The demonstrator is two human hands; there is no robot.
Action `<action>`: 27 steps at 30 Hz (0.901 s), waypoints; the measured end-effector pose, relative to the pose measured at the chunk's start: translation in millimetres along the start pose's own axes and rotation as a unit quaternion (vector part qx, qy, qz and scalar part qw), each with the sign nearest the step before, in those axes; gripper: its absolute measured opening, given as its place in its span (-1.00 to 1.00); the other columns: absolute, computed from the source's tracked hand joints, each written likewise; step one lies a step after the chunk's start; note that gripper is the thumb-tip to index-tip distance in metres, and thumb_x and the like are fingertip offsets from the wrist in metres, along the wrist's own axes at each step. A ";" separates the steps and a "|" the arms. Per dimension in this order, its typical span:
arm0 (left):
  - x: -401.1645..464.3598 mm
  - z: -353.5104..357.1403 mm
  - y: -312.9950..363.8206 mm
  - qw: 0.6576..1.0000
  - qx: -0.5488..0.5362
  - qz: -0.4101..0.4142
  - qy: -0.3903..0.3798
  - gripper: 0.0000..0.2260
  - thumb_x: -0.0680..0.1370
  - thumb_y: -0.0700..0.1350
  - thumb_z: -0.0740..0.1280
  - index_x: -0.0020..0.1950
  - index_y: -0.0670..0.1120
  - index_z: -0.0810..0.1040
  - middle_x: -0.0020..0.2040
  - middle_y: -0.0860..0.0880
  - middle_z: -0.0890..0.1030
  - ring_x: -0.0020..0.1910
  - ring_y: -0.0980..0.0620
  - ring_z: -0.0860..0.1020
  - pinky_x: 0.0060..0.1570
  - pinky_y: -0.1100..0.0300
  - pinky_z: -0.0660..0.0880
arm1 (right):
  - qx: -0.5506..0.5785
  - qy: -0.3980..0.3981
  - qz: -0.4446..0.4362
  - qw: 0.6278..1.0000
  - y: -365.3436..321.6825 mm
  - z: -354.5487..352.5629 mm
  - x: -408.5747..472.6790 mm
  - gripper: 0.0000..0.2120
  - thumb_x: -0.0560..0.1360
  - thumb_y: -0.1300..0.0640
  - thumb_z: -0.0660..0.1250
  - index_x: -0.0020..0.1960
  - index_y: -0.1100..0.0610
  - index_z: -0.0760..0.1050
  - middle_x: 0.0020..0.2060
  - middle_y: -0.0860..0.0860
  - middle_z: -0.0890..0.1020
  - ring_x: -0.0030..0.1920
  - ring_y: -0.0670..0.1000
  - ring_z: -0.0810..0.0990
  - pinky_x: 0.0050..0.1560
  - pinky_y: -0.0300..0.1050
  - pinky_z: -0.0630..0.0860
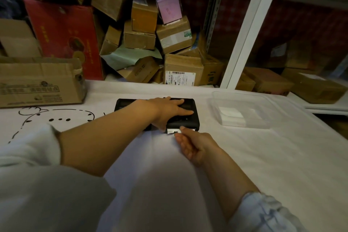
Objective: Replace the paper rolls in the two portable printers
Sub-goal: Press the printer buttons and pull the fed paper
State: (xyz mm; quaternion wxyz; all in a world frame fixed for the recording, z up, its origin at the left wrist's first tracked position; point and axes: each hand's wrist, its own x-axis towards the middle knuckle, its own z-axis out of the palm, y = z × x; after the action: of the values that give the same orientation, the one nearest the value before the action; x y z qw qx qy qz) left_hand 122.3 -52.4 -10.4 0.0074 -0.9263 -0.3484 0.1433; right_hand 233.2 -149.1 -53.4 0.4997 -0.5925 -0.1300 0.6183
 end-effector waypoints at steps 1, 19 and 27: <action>0.0 0.7 0.3 1.000 -0.002 -0.002 0.004 -0.15 0.44 -0.11 0.45 0.50 0.28 -0.04 0.57 0.03 -0.09 0.53 -0.16 0.02 0.42 -0.11 0.22 | -0.004 0.001 0.005 1.000 0.1 -0.3 -0.3 -0.89 0.54 0.25 0.33 -0.07 0.32 0.53 -0.51 0.10 0.65 -0.56 -0.06 0.62 -0.61 -0.30 0.48; -2.4 0.0 4.5 1.000 0.002 -0.008 0.024 -0.15 0.43 -0.13 0.46 0.50 0.26 0.00 0.57 0.01 -0.02 0.52 -0.16 0.08 0.39 -0.07 0.26 | -0.024 0.063 -0.021 0.997 3.2 5.7 2.5 -0.87 0.50 0.26 0.28 0.02 0.28 0.53 -0.38 0.13 0.60 -0.59 -0.05 0.55 -0.50 -0.28 0.53; -4.3 1.4 4.0 0.999 -0.017 -0.008 0.026 -0.18 0.44 -0.14 0.44 0.50 0.26 0.02 0.57 0.02 -0.03 0.53 -0.15 0.04 0.42 -0.08 0.19 | -0.071 0.015 -0.004 0.997 4.6 -7.4 -6.1 -0.77 0.56 0.15 0.25 0.07 0.30 0.55 -0.31 0.16 0.71 -0.42 0.03 0.68 -0.41 -0.18 0.60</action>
State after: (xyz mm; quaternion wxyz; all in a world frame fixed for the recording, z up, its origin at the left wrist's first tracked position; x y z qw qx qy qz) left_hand 121.4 -58.3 -11.1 0.0013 -0.9270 -0.3575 0.1132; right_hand 236.2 -159.2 -55.2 0.4608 -0.6349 -0.1691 0.5966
